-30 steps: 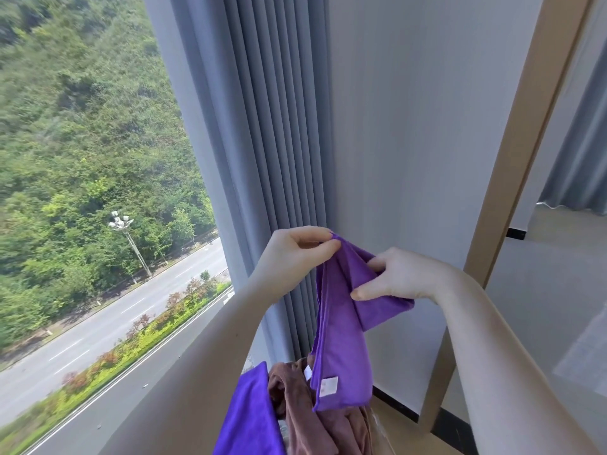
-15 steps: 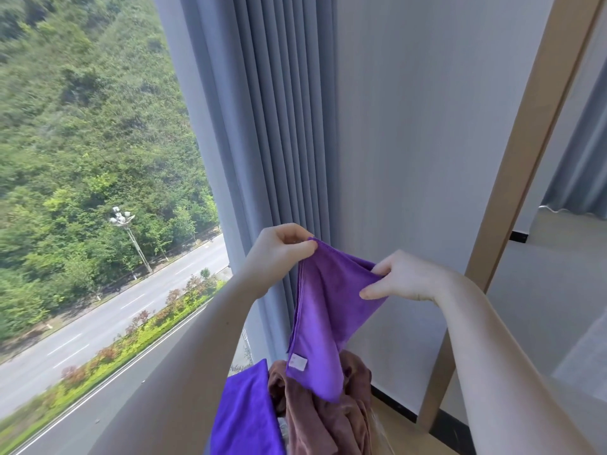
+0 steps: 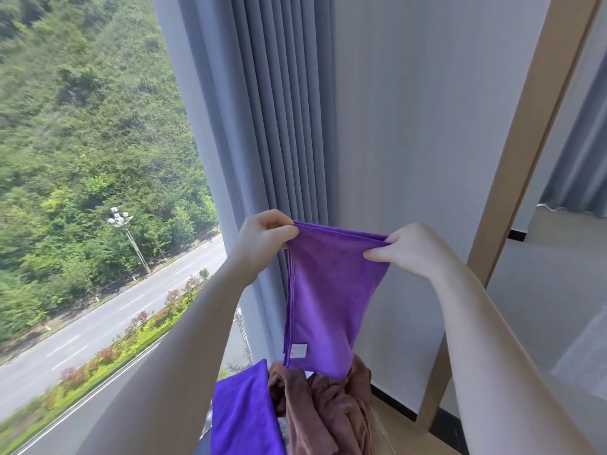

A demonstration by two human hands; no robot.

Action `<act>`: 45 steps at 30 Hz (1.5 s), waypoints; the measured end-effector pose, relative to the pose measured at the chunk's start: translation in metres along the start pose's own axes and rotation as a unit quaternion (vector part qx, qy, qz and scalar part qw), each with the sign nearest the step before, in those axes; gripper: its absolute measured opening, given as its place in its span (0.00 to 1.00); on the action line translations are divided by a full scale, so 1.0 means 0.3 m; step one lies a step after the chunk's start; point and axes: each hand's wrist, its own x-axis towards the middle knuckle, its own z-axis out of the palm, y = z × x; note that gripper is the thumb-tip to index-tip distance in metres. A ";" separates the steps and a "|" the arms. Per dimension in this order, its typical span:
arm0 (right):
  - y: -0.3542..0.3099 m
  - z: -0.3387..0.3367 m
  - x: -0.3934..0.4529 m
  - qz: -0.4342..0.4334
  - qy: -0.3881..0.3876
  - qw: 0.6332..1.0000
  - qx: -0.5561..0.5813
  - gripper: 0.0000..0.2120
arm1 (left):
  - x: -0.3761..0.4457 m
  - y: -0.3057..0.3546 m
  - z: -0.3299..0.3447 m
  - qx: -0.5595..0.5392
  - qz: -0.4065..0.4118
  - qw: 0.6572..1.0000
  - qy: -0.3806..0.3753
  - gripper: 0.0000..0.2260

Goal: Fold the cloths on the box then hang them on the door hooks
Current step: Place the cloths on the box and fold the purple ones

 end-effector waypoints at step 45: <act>-0.038 0.071 -0.059 -0.135 0.050 0.863 0.485 0.05 | 0.010 0.121 0.031 0.262 0.080 0.952 -0.138 0.21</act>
